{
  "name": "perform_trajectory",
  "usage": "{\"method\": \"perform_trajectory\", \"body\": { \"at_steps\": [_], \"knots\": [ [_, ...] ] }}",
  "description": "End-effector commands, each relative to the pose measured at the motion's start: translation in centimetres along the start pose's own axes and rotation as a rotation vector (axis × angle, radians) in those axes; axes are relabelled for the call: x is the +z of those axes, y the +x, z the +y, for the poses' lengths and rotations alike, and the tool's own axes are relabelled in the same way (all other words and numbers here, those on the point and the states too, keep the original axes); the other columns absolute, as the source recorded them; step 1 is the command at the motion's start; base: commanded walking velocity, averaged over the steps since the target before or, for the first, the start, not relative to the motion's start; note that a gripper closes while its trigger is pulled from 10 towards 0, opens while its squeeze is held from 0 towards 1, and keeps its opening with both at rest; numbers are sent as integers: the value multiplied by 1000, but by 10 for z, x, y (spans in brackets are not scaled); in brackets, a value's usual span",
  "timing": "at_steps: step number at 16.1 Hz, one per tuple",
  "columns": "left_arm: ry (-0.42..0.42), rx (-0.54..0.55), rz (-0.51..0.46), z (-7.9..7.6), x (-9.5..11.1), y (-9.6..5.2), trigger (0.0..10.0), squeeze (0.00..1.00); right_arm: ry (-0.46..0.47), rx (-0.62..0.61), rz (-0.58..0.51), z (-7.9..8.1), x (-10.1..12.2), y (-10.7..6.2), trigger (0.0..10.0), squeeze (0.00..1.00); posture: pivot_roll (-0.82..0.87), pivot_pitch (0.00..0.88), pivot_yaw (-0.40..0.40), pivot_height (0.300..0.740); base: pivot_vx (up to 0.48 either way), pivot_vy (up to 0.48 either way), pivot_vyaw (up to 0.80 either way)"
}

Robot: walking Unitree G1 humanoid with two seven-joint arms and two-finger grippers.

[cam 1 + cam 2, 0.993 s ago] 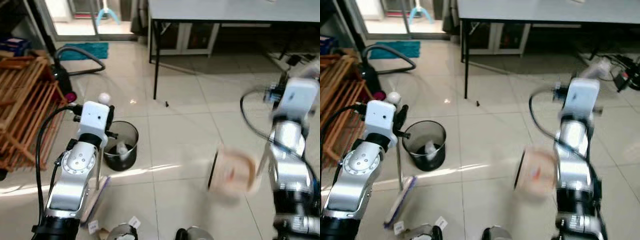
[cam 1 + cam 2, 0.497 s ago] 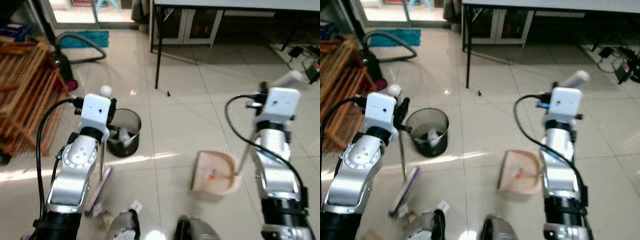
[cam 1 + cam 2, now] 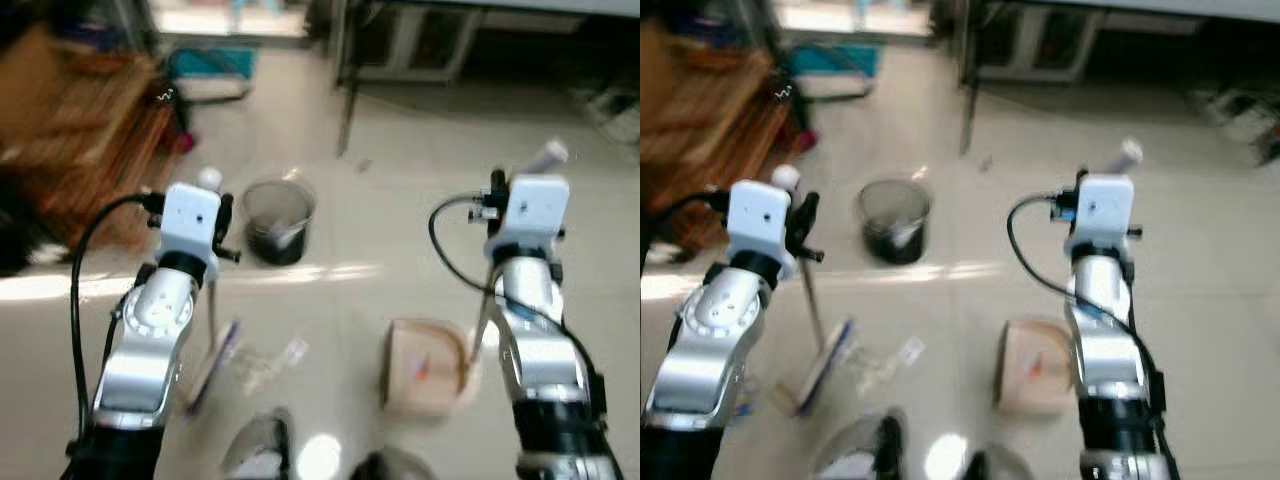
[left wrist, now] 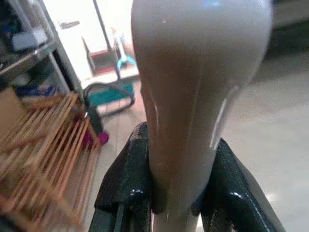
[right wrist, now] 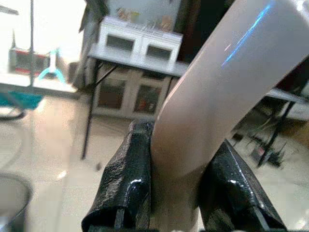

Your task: Sweep floor

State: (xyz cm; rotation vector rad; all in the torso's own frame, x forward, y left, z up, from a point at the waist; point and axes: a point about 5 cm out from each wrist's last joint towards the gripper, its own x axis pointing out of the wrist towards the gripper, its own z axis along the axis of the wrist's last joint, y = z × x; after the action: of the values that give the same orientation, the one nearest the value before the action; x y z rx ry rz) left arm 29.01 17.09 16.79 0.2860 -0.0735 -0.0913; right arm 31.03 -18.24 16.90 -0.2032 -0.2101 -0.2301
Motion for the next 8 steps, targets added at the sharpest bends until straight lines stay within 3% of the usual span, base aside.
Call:
{"method": "perform_trajectory", "body": {
  "at_steps": [1, 5, 8],
  "knots": [
    [22, 8, -39, 2, 10, 0, 10000, 0, 13, -13, -36, -4, 9, 2, 10000, 0, -9, 150, -16, 740, -315, 0, 0],
    [23, 6, -39, 2, 10, 0, 10000, 0, 20, 23, -2, 2, 4, 0, 10000, 0, -9, 138, -15, 740, -303, 0, 0],
    [36, 81, 4, 8, 2, 2, 10000, 0, 42, 105, 70, 17, -7, -5, 10000, 0, -9, 131, -15, 740, 0, 0, 0]
  ]
}}
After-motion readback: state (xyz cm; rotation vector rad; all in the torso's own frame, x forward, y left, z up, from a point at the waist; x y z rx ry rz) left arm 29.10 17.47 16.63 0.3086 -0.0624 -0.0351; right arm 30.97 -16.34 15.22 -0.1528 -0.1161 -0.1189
